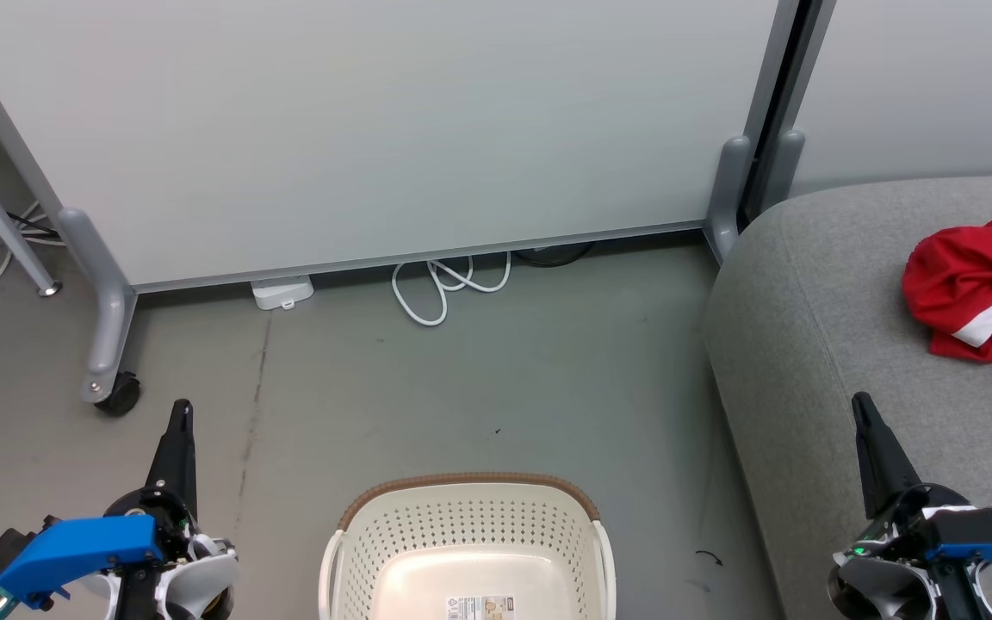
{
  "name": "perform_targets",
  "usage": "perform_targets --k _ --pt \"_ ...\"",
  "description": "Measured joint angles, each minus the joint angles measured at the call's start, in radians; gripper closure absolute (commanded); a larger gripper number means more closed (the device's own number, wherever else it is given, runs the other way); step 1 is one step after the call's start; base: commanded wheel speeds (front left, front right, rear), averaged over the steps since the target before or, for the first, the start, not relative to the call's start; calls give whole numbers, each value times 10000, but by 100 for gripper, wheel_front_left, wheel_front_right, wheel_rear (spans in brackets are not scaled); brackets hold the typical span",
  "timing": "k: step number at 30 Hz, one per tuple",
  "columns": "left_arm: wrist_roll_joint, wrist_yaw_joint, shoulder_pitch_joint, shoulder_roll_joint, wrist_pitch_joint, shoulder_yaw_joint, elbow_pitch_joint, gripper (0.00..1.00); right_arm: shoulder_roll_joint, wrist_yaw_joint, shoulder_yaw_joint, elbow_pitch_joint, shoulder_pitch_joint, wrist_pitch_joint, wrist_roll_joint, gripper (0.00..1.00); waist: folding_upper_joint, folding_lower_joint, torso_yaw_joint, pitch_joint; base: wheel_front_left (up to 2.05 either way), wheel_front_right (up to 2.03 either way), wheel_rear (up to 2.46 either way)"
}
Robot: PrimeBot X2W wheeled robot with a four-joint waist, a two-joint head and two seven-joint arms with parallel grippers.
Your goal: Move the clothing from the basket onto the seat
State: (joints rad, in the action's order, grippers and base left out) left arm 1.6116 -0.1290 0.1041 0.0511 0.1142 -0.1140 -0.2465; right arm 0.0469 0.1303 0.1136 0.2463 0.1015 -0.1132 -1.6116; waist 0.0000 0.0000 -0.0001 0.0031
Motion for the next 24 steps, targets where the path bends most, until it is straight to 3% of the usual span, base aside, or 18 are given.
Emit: perform_targets --k 24 --pt "0 0 0 0 0 -2 2 100 0 0 0 0 16 0 0 100 0 0 0 0 0 0 0"
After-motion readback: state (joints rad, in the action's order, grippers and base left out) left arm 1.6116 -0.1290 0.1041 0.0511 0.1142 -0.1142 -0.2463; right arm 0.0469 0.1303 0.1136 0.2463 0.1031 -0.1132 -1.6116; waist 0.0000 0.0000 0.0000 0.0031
